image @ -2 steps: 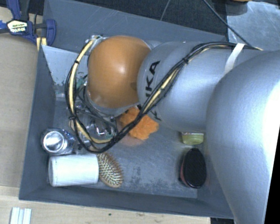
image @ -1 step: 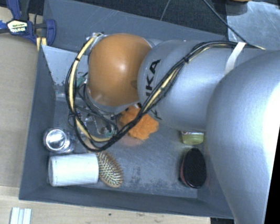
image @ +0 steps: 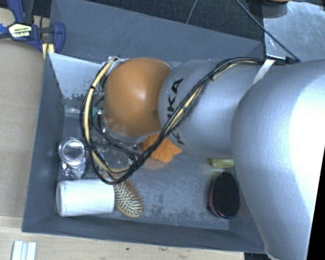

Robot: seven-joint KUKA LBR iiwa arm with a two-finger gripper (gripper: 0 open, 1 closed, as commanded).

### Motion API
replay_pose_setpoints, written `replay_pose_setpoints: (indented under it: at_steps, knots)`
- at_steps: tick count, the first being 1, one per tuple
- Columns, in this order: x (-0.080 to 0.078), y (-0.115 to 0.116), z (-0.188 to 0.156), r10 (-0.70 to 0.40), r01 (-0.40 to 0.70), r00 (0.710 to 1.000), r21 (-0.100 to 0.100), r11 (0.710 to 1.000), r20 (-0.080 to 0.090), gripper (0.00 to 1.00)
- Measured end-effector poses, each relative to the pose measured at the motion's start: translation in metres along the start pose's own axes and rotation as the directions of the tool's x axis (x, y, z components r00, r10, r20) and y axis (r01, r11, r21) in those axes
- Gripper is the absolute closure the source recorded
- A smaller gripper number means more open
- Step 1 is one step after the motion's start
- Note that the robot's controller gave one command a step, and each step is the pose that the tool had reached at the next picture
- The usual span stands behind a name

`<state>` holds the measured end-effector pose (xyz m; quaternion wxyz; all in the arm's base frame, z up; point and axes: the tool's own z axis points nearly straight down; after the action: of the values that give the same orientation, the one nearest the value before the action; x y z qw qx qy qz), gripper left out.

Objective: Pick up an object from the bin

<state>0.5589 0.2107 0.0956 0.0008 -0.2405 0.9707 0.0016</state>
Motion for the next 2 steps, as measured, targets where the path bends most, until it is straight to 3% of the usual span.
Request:
replay_pose_setpoints:
  at_steps: [1,2]
  knots:
    - [0.017,0.003,-0.028,0.025,-0.025,1.0,0.0,1.0,0.001,1.0]
    - [0.045,-0.04,-0.073,0.028,-0.028,1.0,0.001,1.0,0.007,1.0]
